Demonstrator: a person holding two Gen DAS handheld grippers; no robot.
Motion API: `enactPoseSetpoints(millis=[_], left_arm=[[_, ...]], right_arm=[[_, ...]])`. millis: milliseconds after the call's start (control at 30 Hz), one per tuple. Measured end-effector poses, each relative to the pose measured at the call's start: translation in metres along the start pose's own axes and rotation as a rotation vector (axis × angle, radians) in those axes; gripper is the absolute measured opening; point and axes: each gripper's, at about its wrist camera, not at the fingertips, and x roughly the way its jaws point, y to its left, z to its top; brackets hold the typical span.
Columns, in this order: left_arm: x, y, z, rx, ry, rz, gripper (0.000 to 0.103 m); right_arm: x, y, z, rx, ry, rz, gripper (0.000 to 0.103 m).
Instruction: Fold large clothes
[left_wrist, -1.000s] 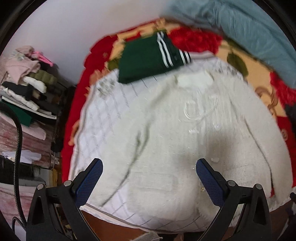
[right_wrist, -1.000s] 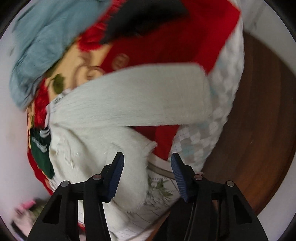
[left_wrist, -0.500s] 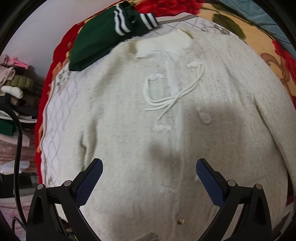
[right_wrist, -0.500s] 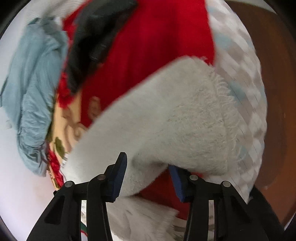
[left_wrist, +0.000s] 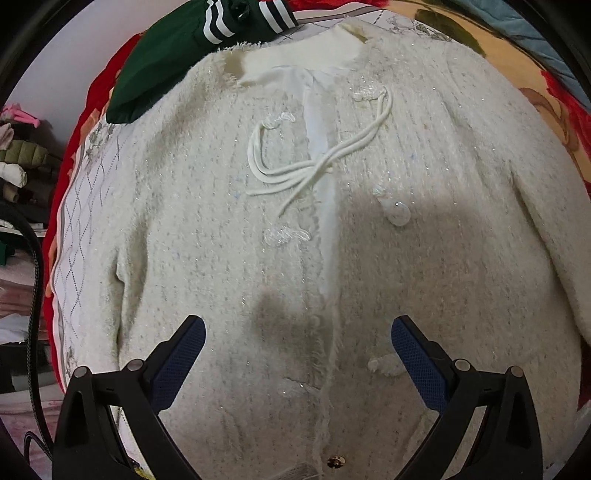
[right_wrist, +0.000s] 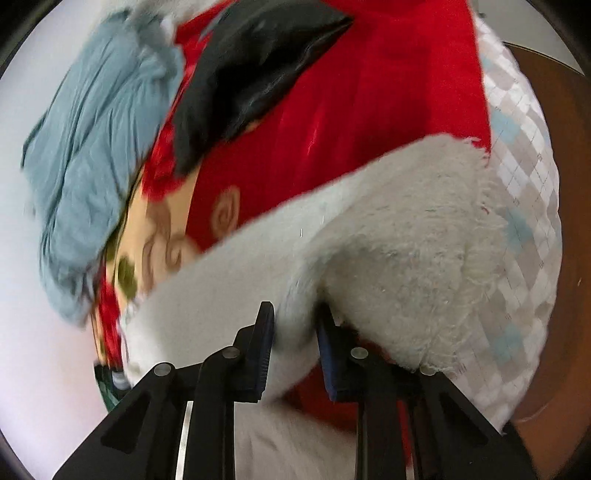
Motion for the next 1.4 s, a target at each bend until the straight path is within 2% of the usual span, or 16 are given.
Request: enactPoseSetpoints(millis=[33, 67, 233, 333, 400, 567, 667, 767, 833, 867, 933, 967, 1033, 1200, 1300, 1400], left_arm=[[0.000, -0.001, -0.001, 0.003, 0.001, -0.003, 0.103], [0.000, -0.003, -0.003, 0.007, 0.004, -0.008, 0.103], [0.005, -0.011, -0.007, 0.028, 0.020, -0.014, 0.103], [0.007, -0.017, -0.007, 0.046, 0.015, -0.002, 0.103], [0.008, -0.020, -0.006, 0.048, 0.015, 0.003, 0.103], [0.008, -0.026, 0.001, 0.050, 0.004, 0.013, 0.103], [0.004, -0.033, 0.004, 0.053, 0.010, 0.010, 0.103], [0.002, -0.038, 0.003, 0.051, 0.004, 0.007, 0.103], [0.002, -0.041, 0.004, 0.049, -0.004, 0.007, 0.103], [0.002, -0.042, 0.004, 0.045, -0.006, 0.007, 0.103], [0.002, -0.043, 0.005, 0.038, -0.008, 0.006, 0.103], [0.002, -0.042, 0.005, 0.034, -0.011, 0.007, 0.103], [0.000, -0.038, 0.008, 0.019, -0.022, 0.010, 0.103], [-0.004, -0.013, 0.014, -0.046, -0.026, 0.011, 0.103], [-0.005, 0.015, 0.017, -0.108, -0.025, 0.005, 0.103], [-0.005, 0.047, 0.015, -0.169, -0.024, 0.004, 0.103]], right_arm=[[0.002, -0.006, -0.005, 0.002, 0.053, 0.000, 0.047], [0.003, -0.012, -0.010, 0.018, 0.094, 0.007, 0.058], [0.032, -0.041, -0.033, 0.108, 0.190, 0.062, 0.058], [0.047, -0.047, -0.031, 0.173, 0.148, 0.103, 0.058], [0.043, -0.042, -0.026, 0.189, 0.069, 0.115, 0.057], [0.017, -0.009, -0.004, 0.075, -0.080, 0.137, 0.055], [0.039, -0.024, 0.004, 0.134, -0.023, 0.085, 0.055], [0.053, -0.048, 0.011, 0.256, -0.014, 0.135, 0.055], [0.055, -0.047, 0.016, 0.296, -0.028, 0.136, 0.055], [0.057, -0.041, 0.018, 0.302, -0.044, 0.126, 0.045], [0.054, -0.027, 0.020, 0.271, -0.096, 0.072, 0.018], [0.052, -0.022, 0.022, 0.253, -0.107, 0.060, 0.013], [0.041, -0.012, 0.026, 0.215, -0.134, 0.044, 0.011], [-0.002, 0.045, 0.030, 0.026, -0.203, 0.047, 0.010], [-0.025, 0.099, 0.021, -0.116, -0.236, 0.062, 0.010], [-0.038, 0.173, -0.002, -0.300, -0.247, 0.083, 0.010]])
